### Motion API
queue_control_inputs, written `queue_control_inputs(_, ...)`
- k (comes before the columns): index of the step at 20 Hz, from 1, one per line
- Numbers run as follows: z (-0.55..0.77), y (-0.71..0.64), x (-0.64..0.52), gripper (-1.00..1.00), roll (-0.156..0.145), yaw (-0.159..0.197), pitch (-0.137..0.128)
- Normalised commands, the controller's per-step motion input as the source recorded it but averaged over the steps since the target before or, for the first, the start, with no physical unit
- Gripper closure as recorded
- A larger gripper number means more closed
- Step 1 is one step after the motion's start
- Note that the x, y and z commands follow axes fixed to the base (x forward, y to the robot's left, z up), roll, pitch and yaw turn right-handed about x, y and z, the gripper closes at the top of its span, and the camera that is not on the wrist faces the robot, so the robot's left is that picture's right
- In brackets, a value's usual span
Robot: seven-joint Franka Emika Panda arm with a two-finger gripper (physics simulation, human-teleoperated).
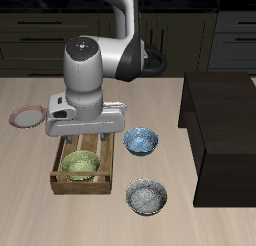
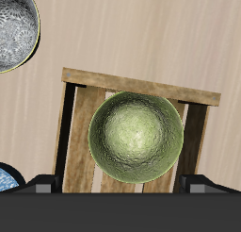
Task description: Place the green bowl and the black bowl in the wooden tray
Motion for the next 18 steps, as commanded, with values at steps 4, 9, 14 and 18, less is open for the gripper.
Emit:
queue_control_inputs(4, 0.41, 0.00, -0.02, -1.00, -0.044, -0.002, -0.038)
queue_control_inputs(9, 0.60, 0.06, -0.15, -1.00, 0.015, 0.022, -0.064)
queue_control_inputs(14, 0.22, 0.05, 0.04, -1.00, 0.019, 0.004, 0.004)
queue_control_inputs(18, 0.06, 0.07, 0.13, -1.00, -0.053, 0.002, 0.048)
